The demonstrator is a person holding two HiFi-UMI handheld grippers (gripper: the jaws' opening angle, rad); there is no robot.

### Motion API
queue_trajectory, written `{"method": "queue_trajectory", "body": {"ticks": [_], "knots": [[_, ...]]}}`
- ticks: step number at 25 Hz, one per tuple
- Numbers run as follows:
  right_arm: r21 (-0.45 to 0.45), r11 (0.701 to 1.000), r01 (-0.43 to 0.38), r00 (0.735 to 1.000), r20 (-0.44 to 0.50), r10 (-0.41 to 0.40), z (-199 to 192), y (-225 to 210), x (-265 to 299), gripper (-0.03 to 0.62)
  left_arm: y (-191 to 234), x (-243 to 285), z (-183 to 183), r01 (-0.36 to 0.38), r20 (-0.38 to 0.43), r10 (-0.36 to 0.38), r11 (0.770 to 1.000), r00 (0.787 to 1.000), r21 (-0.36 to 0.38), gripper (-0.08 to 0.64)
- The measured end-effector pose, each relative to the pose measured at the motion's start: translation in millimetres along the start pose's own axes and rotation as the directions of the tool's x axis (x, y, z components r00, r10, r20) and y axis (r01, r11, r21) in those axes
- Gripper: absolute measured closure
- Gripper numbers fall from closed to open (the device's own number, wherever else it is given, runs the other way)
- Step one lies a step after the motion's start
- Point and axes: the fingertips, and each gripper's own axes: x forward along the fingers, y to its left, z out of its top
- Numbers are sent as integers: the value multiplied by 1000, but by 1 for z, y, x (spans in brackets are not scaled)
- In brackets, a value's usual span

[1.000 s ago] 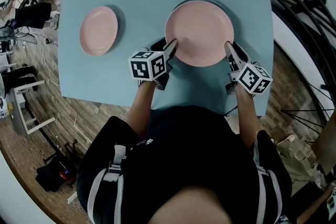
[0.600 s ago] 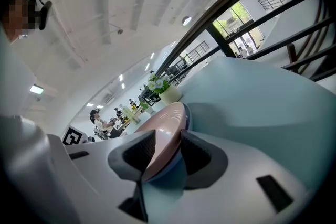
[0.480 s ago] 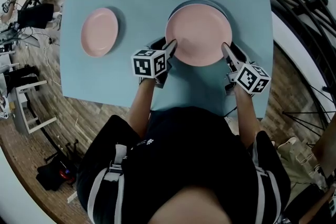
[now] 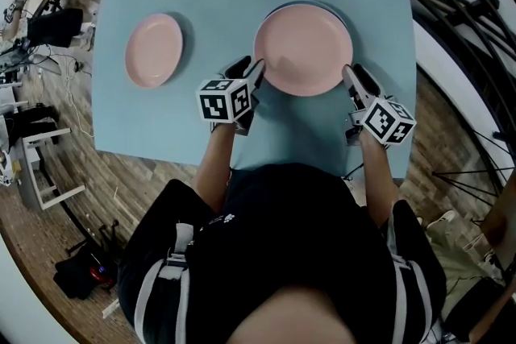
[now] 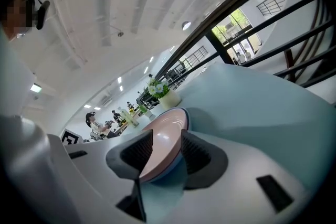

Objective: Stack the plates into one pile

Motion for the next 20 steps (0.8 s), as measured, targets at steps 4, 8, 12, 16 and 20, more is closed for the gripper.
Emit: {"method": "queue_trajectory", "body": {"ticks": [4, 8, 12, 16, 20], "knots": [[-4, 1000, -14, 1000, -5, 14, -5, 6, -1, 429, -1, -9, -8, -7, 8, 7, 1000, 1000, -18, 410], [-17, 1000, -22, 1000, -14, 22, -10, 12, -7, 441, -6, -13, -12, 8, 28, -6, 999, 1000, -41, 416], [-23, 999, -42, 998, -38, 41, -23, 23, -9, 444, -13, -21, -12, 30, 51, -28, 999, 998, -38, 434], [-29, 998, -47, 997, -65, 45, -33, 25, -2, 449, -18, -22, -15, 50, 42, -49, 999, 998, -16, 459], [-40, 998, -43, 997, -61, 41, -35, 22, 3, 449, -28, -24, -25, 87, 23, -87, 996, 996, 7, 494]]}}
